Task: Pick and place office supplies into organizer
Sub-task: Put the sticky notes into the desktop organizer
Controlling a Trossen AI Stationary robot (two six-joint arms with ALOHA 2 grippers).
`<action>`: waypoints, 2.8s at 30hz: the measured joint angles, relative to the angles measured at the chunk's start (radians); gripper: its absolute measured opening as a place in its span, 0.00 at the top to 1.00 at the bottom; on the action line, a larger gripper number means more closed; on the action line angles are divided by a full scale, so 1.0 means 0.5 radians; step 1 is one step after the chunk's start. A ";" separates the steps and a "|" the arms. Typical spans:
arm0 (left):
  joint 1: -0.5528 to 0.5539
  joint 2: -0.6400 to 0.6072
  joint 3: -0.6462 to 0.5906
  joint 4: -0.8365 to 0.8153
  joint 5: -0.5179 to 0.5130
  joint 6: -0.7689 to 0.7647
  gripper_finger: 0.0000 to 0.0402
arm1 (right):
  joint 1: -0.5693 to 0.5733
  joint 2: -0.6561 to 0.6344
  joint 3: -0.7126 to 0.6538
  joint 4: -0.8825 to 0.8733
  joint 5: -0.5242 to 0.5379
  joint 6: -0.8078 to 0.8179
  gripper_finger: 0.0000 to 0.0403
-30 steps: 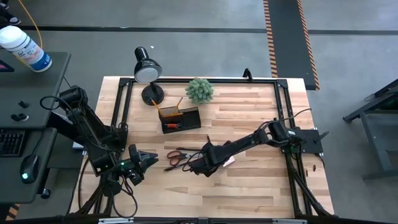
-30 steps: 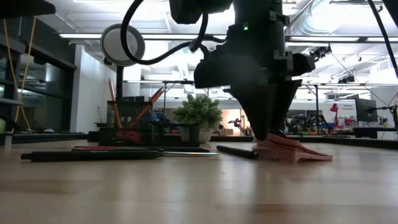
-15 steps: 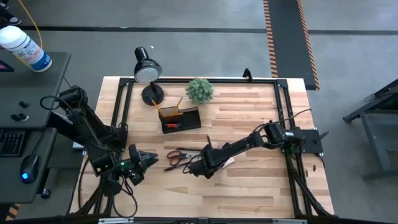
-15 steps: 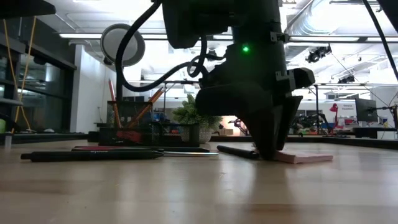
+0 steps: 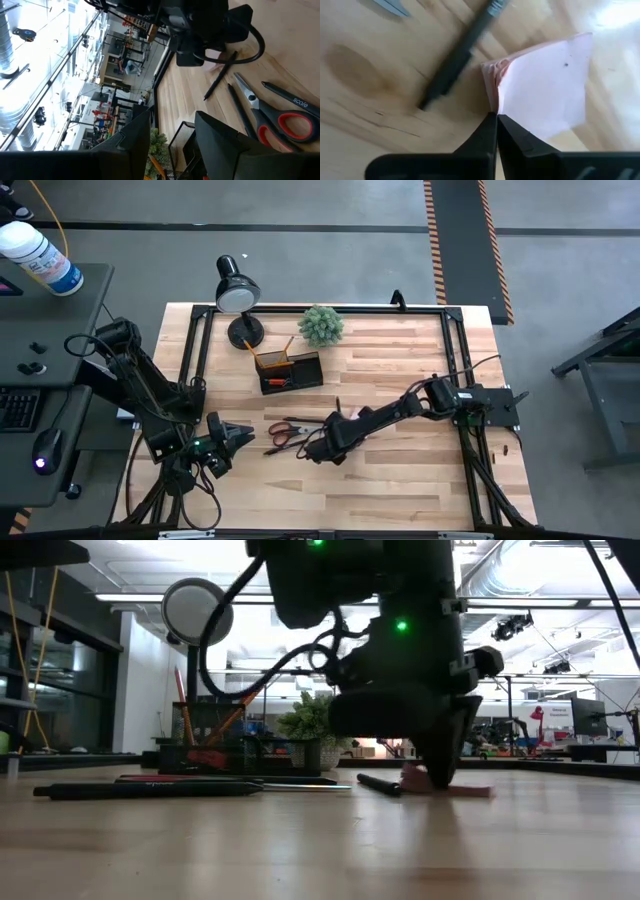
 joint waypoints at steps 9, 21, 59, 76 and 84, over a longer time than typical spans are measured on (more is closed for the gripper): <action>0.000 0.000 0.000 0.000 0.000 0.001 0.64 | 0.065 0.002 0.150 -0.256 0.075 0.013 1.00; 0.000 0.000 0.000 -0.001 0.000 0.000 0.64 | 0.097 -0.002 0.438 -0.375 0.135 0.007 1.00; 0.000 0.000 0.000 -0.004 0.006 0.000 0.64 | -0.211 -0.015 -0.108 -0.030 -0.247 -0.536 0.77; 0.000 0.000 0.000 -0.018 0.006 -0.001 0.64 | -0.071 0.013 -0.042 -0.067 0.057 -0.677 1.00; 0.000 0.000 0.000 -0.018 0.006 -0.002 0.64 | 0.074 0.008 0.322 -0.280 0.305 -0.695 1.00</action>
